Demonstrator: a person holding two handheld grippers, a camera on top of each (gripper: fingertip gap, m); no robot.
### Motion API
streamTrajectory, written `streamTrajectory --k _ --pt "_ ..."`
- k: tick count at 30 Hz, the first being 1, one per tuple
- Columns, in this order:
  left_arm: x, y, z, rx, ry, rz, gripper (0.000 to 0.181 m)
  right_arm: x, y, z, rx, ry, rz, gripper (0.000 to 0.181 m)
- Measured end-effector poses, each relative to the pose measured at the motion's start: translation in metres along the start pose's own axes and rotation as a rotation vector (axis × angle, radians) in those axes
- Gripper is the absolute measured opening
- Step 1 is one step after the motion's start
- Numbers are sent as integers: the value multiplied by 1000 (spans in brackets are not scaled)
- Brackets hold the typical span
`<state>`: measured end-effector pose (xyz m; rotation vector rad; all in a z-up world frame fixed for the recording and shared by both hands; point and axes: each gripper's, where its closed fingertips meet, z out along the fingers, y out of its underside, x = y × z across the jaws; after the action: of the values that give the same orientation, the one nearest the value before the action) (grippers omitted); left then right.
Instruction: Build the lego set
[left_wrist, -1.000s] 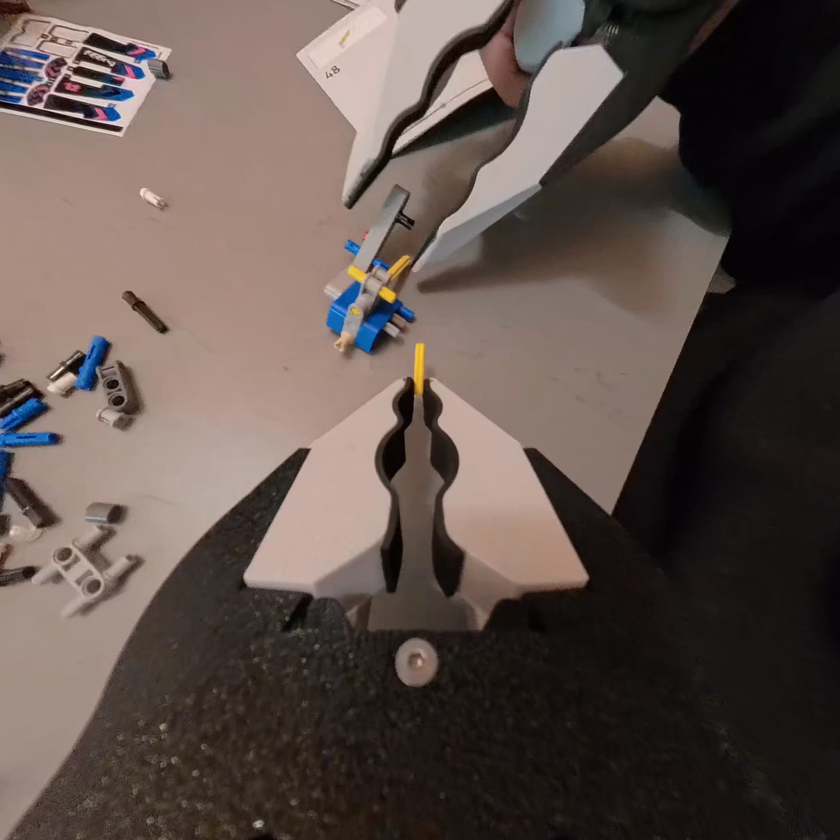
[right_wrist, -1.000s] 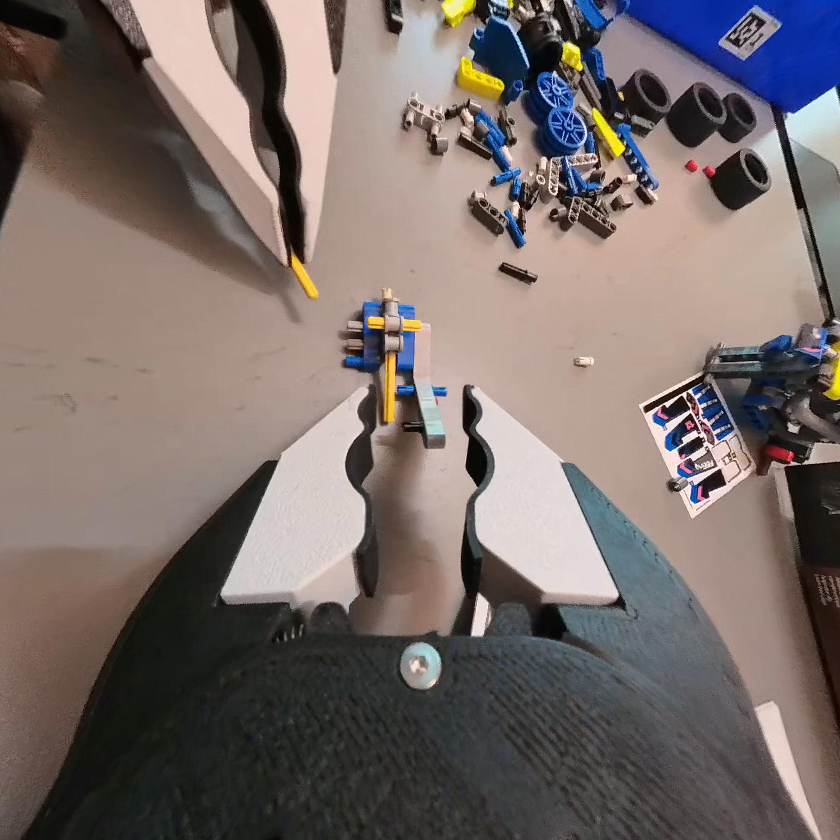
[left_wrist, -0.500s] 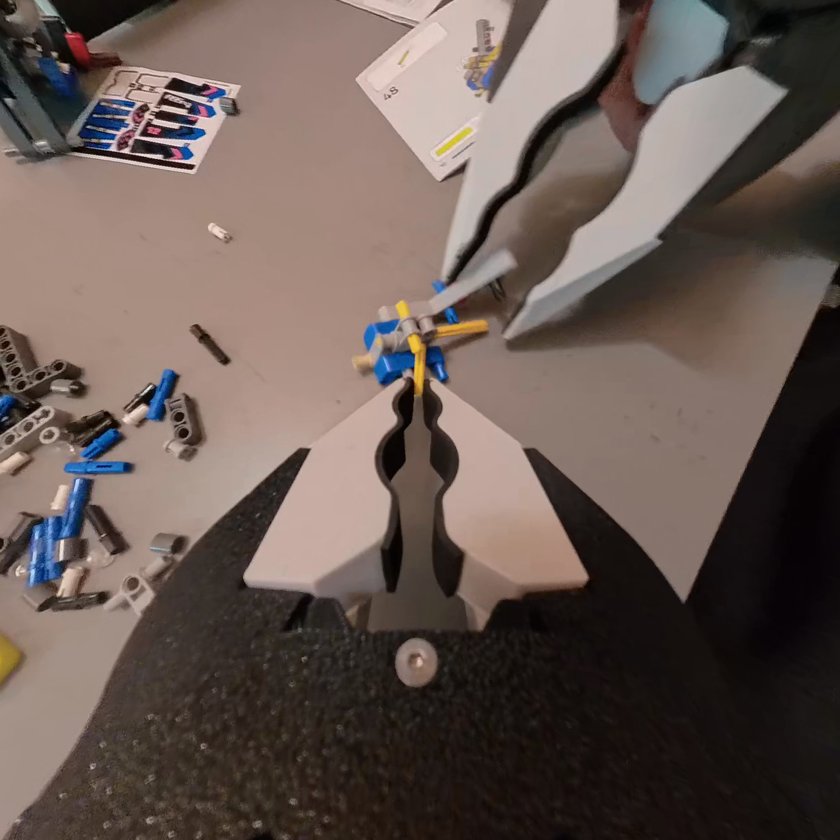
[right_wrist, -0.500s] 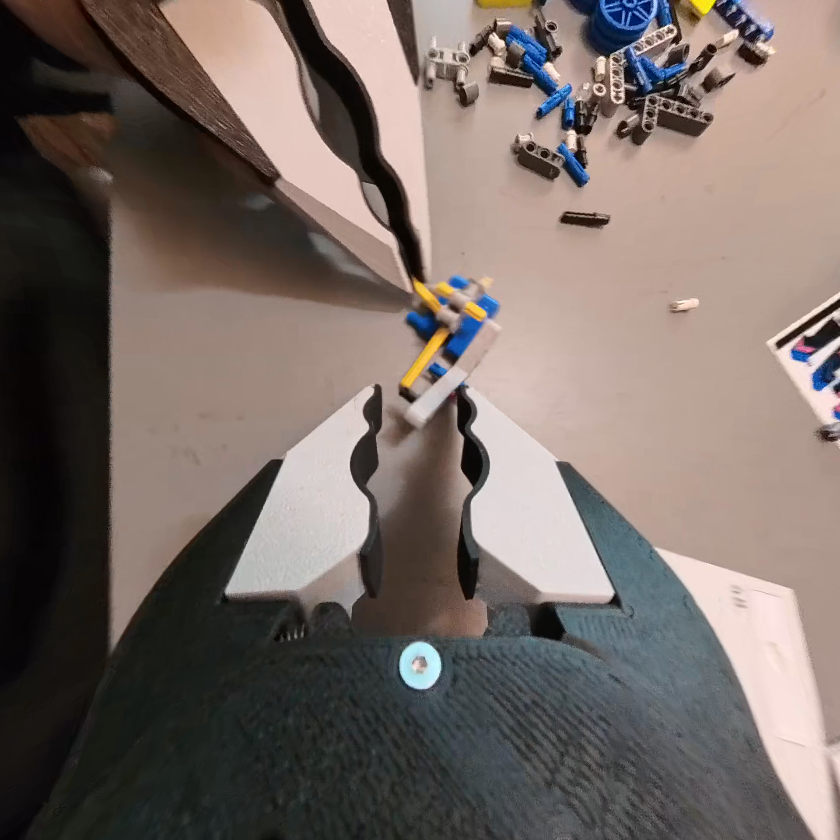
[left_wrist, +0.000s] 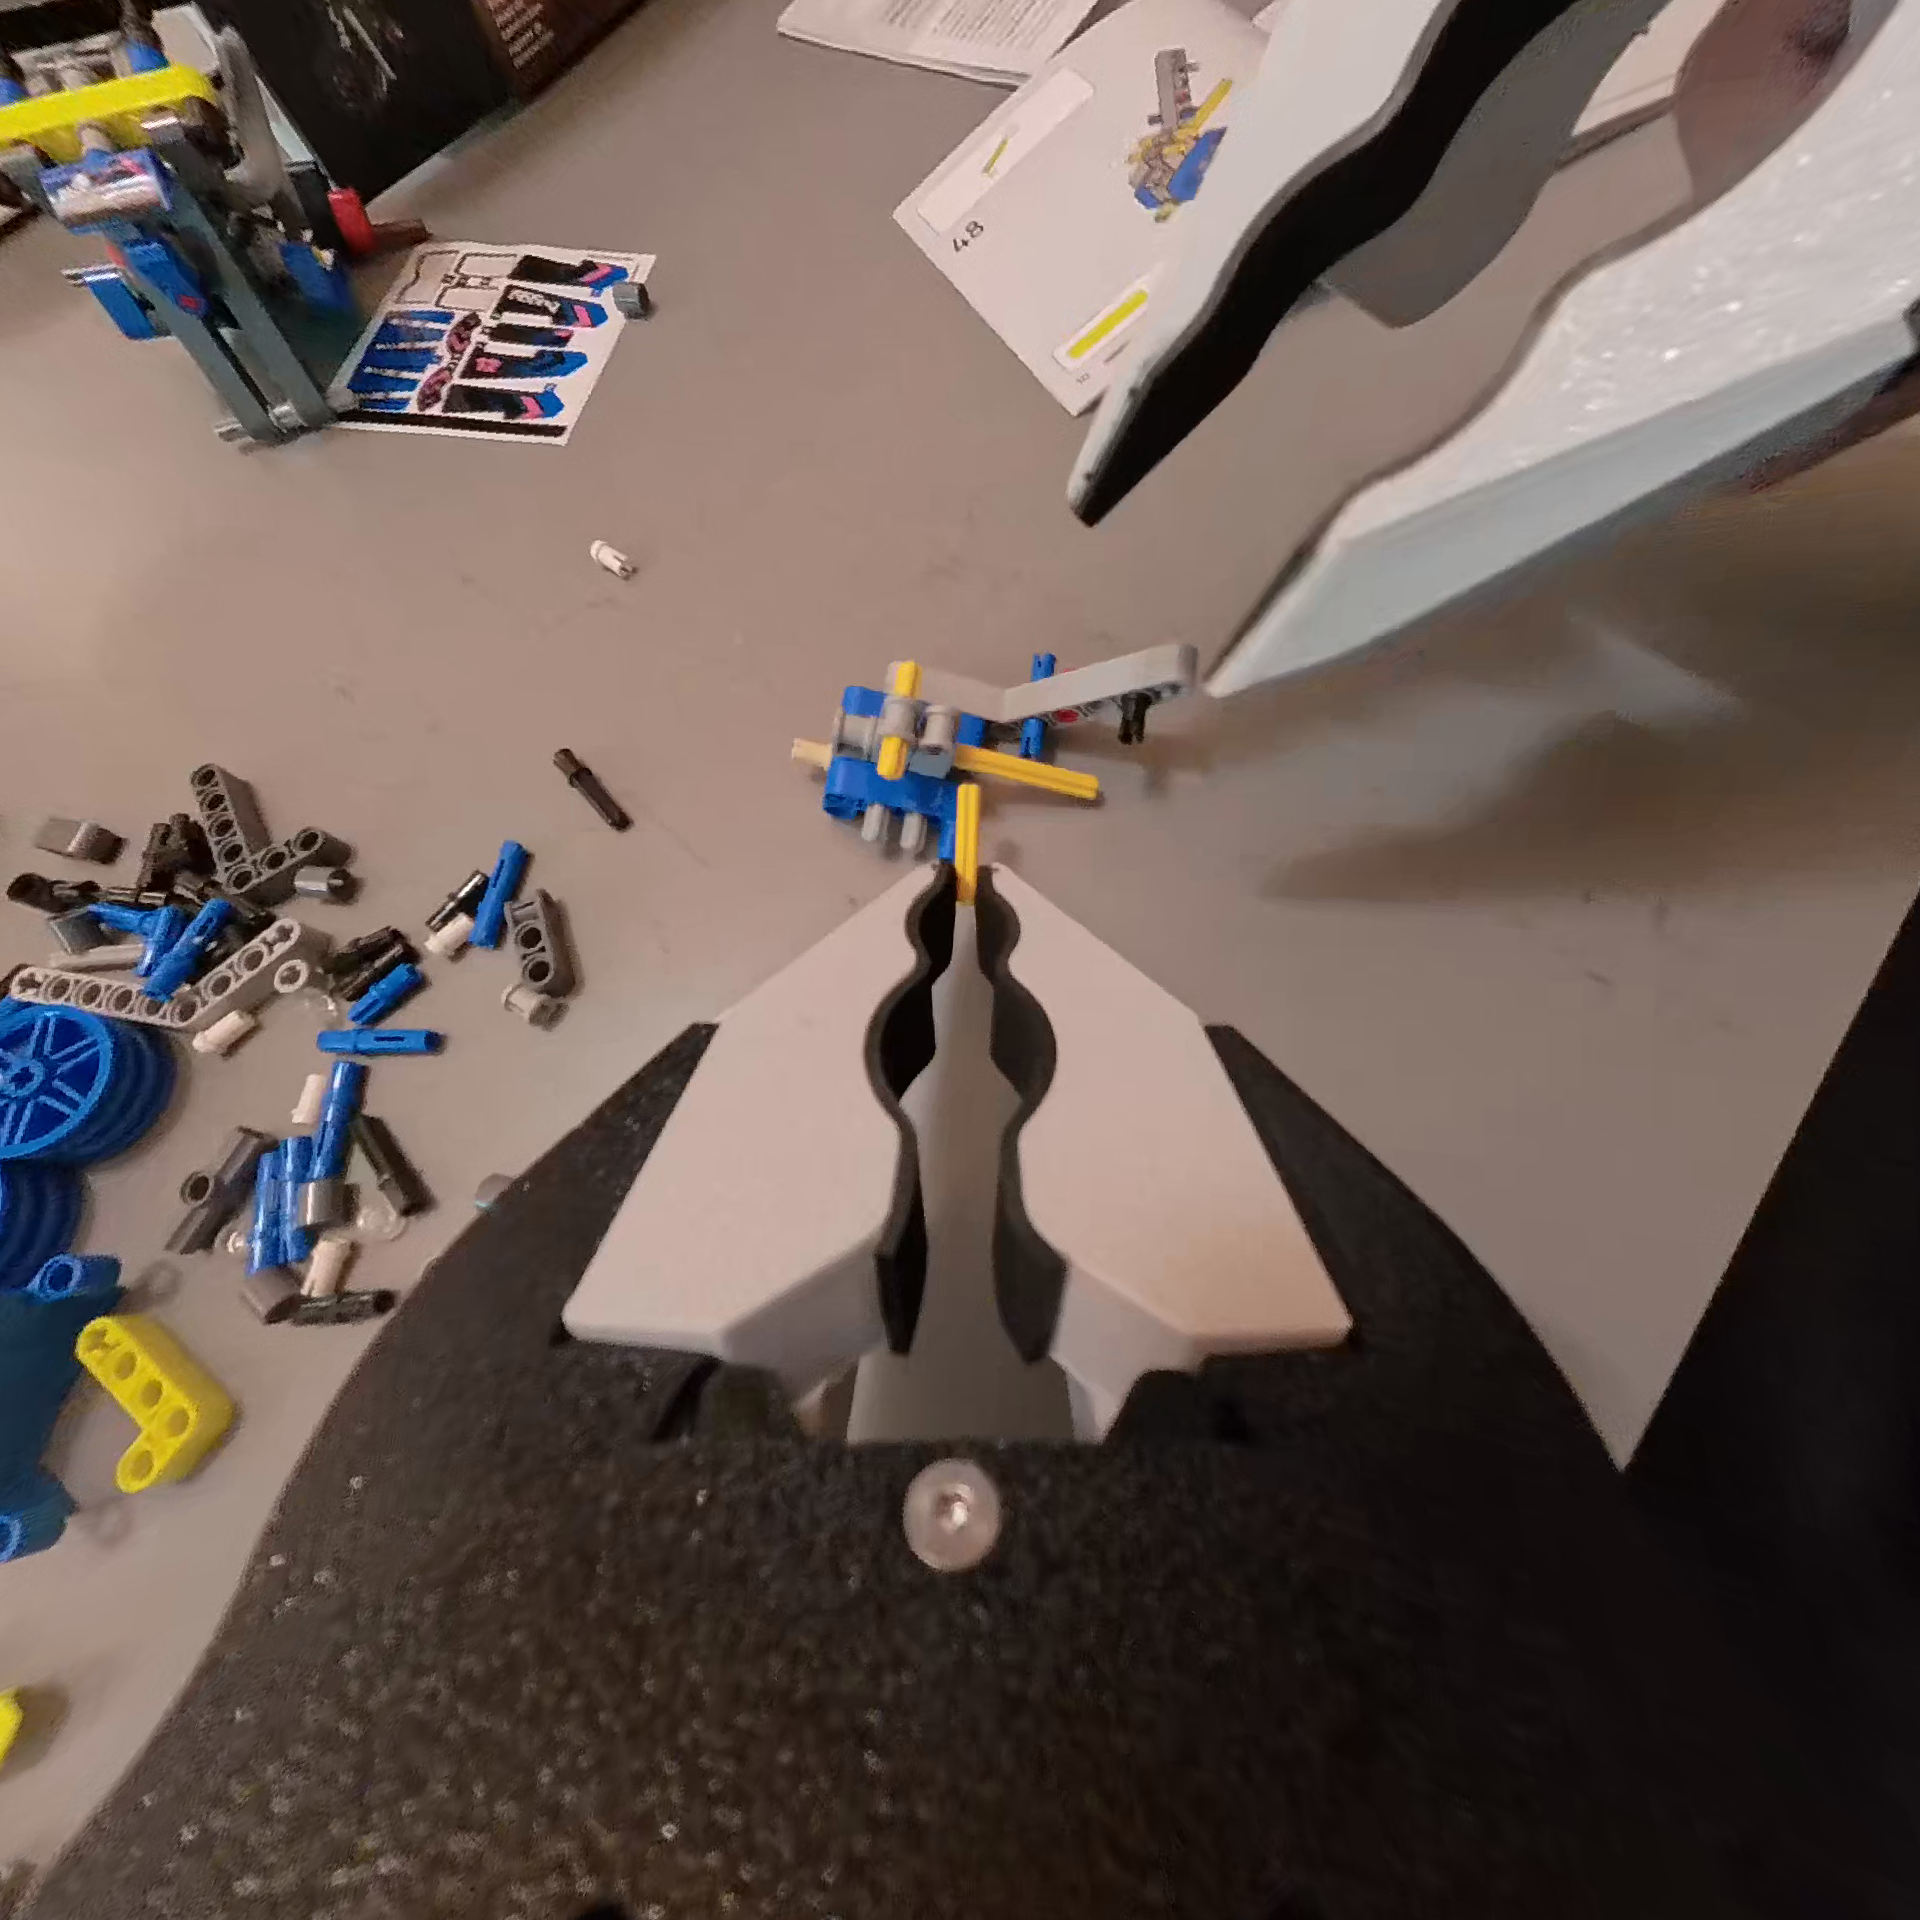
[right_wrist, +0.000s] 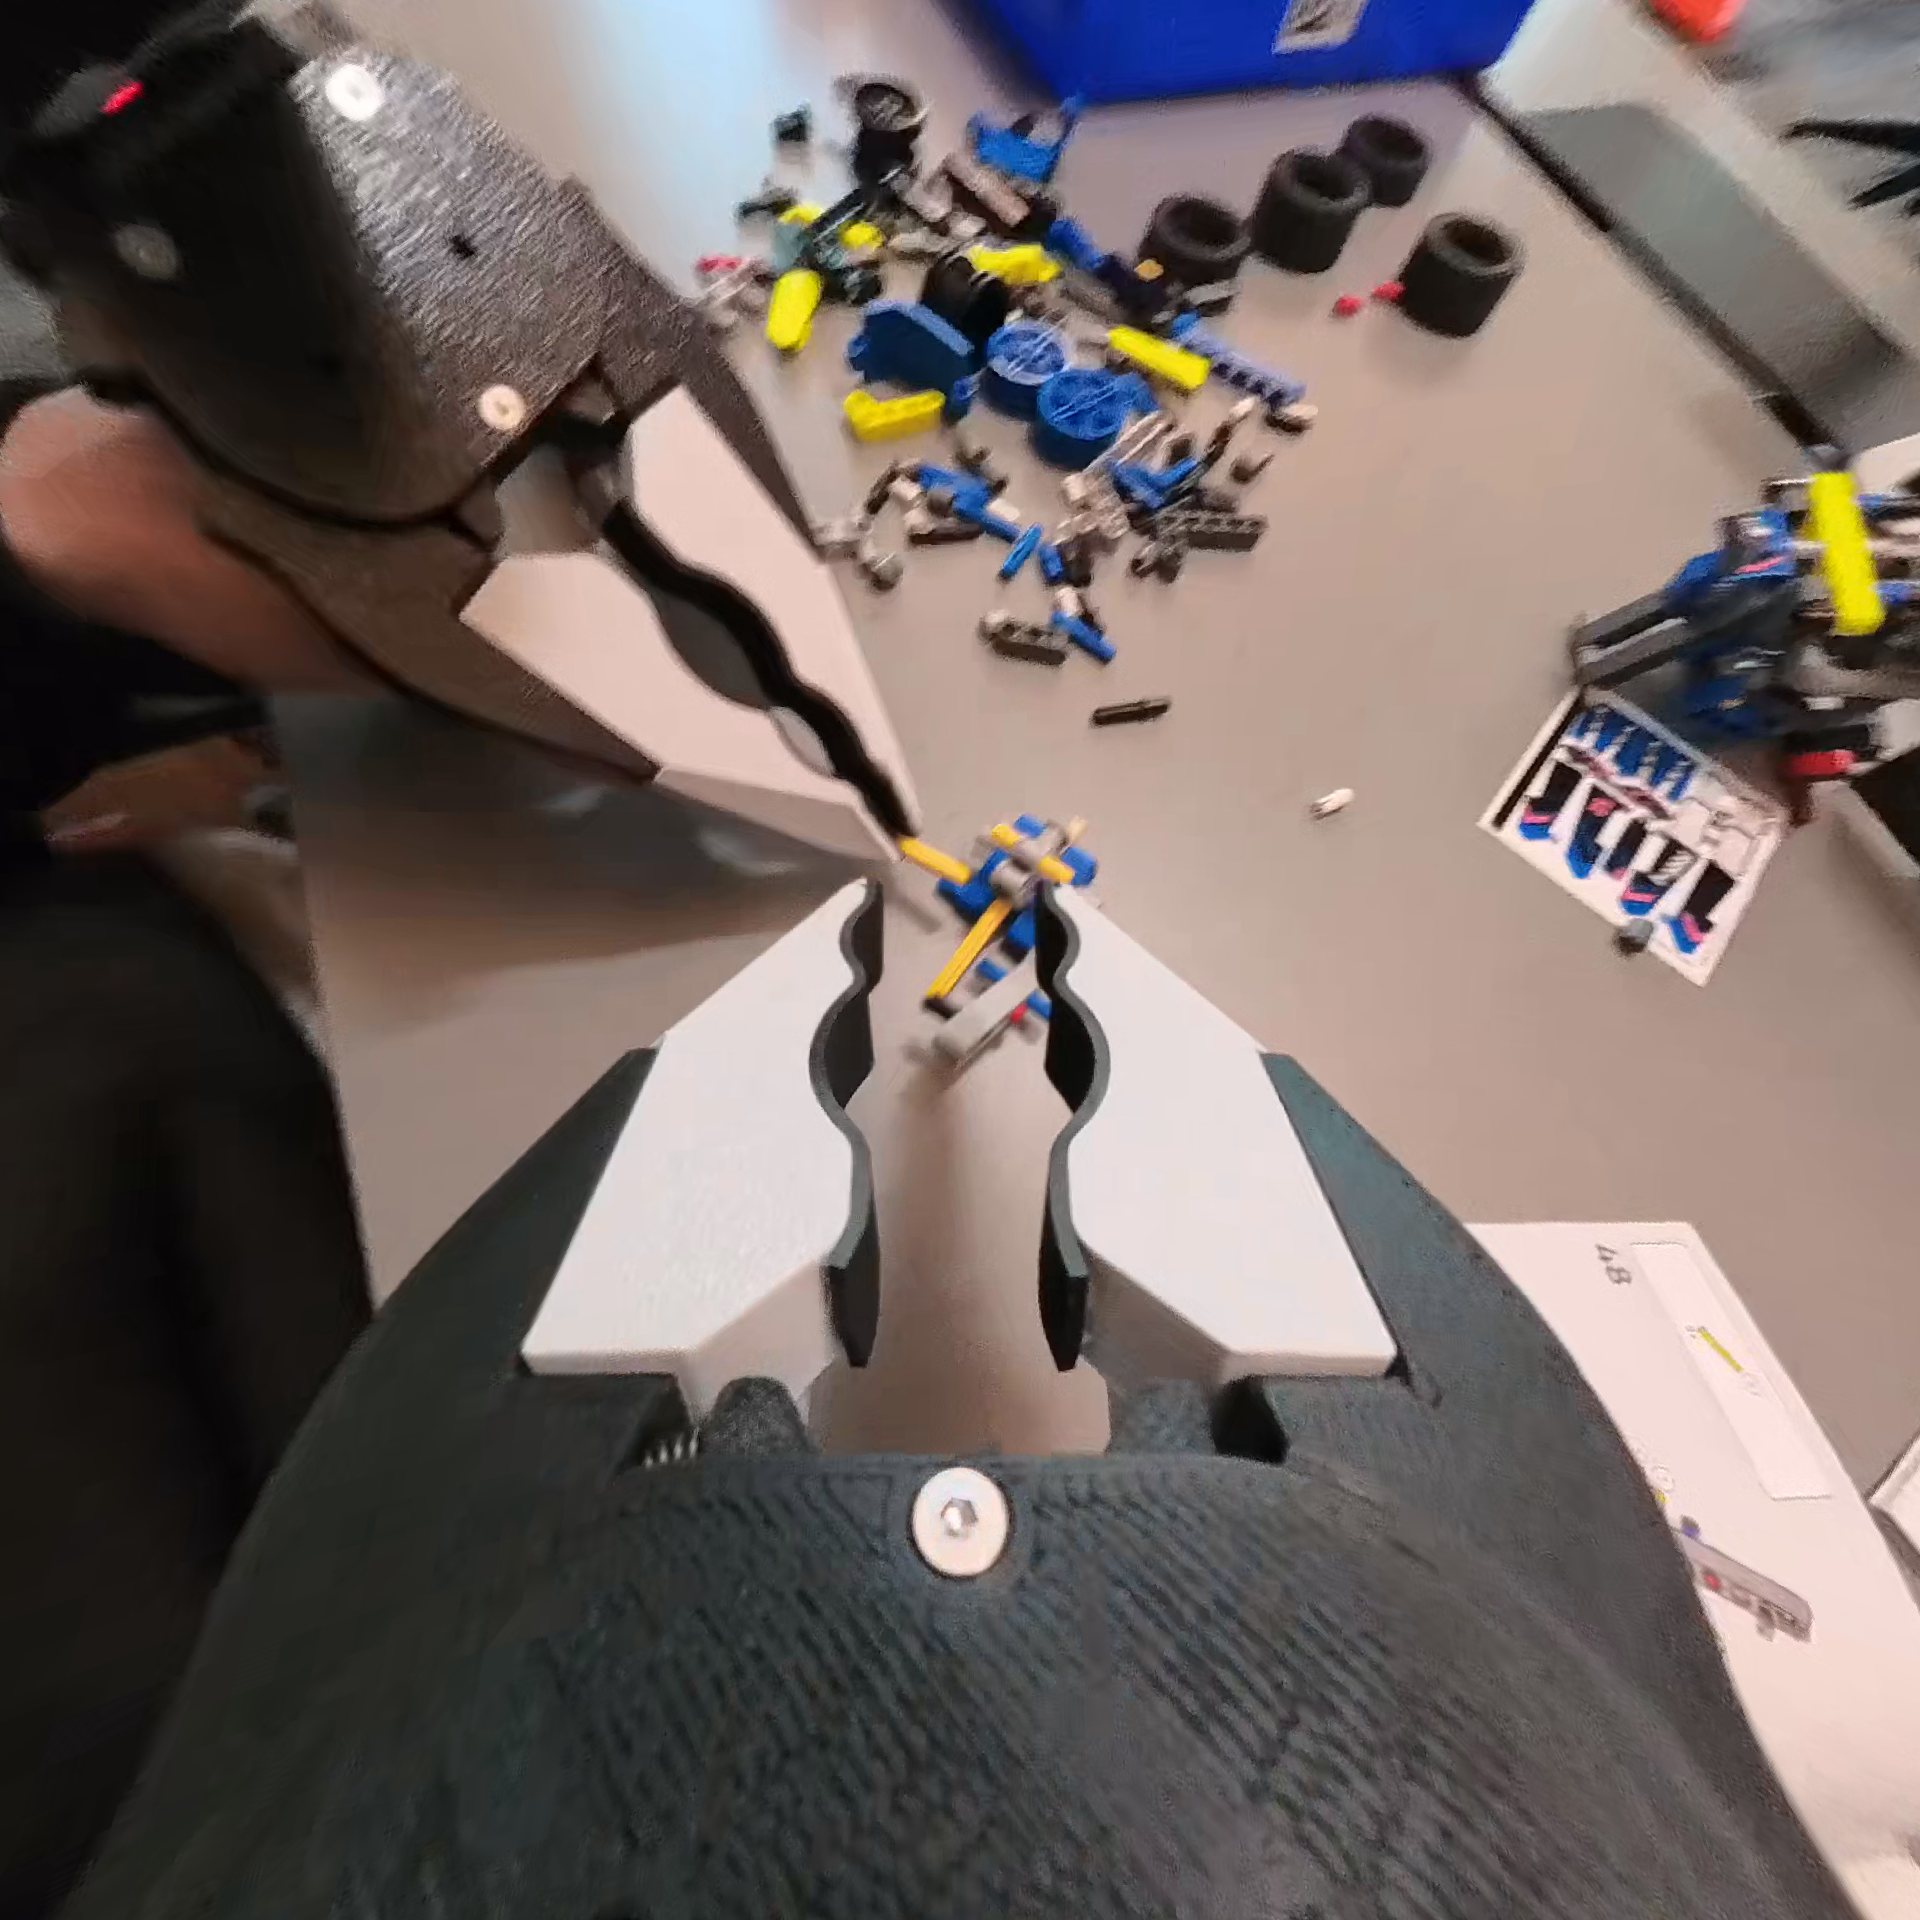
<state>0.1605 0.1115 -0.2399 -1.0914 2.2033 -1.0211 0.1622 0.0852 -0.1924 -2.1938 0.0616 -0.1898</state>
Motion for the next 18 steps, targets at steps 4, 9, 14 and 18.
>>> streamTrajectory --k 4,9,14,18 --pt "-7 -3 3 -9 -10 9 0 8 11 25 -5 59 102 28" --pt "-8 -2 4 -19 4 19 0 10 24 39 -37 80 130 21" --pt "-6 -2 6 -14 21 18 0 13 23 42 -19 77 141 15" --pt "-6 -5 6 0 27 19 0 11 27 45 -32 59 138 11"
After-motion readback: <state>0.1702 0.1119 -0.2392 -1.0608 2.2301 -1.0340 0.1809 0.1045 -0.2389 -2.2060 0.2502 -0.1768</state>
